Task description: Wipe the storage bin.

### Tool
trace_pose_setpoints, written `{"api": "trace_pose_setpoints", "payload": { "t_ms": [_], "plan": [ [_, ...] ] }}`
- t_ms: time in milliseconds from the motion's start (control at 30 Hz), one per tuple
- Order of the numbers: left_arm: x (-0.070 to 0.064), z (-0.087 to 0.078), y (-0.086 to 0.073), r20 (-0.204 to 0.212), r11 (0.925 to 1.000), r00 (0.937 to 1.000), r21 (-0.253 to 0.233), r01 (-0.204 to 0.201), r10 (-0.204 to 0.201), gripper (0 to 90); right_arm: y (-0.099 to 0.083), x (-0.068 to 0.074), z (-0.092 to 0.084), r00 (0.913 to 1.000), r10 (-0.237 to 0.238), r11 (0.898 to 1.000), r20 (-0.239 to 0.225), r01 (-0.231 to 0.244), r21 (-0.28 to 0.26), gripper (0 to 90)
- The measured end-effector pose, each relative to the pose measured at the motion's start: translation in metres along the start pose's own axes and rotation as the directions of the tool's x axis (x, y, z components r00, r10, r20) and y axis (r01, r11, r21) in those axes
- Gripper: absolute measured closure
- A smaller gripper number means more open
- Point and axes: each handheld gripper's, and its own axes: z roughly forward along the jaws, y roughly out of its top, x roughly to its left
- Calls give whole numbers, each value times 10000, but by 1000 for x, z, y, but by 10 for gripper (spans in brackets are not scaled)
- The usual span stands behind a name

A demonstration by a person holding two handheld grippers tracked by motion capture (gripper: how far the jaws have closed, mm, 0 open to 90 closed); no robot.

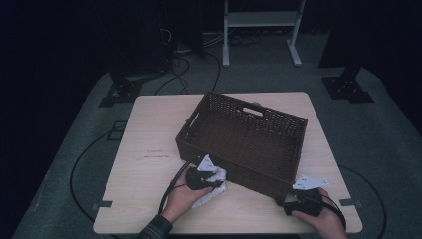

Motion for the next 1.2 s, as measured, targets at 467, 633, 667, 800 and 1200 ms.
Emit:
{"api": "trace_pose_setpoints", "payload": {
  "t_ms": [467, 633, 667, 800, 1200],
  "plan": [
    [-9, -33, 26, -172, 9923, 9989, -1160, -443, 426, 691, 0, 0, 0, 10000, -25, 10000, -5, 25, -16, 183],
    [-9, -42, 33, -128, 9890, 9984, -1366, -563, 551, 691, 0, 0, 0, 10000, -15, 10000, -18, 15, -29, 183],
    [-9, -42, 35, -87, 9885, 9983, -1401, -575, 569, 691, 0, 0, 0, 10000, -14, 10000, -15, 14, -24, 183],
    [-9, -39, 36, -7, 9867, 9983, -1523, -573, 579, 691, 0, -1, 0, 10000, -24, 10000, -14, 24, -25, 183],
    [-7, -29, 33, 542, 9856, 9971, -1636, -432, 527, 691, 0, 0, 0, 10000, -14, 10000, 0, 14, -15, 183]
  ]
}}
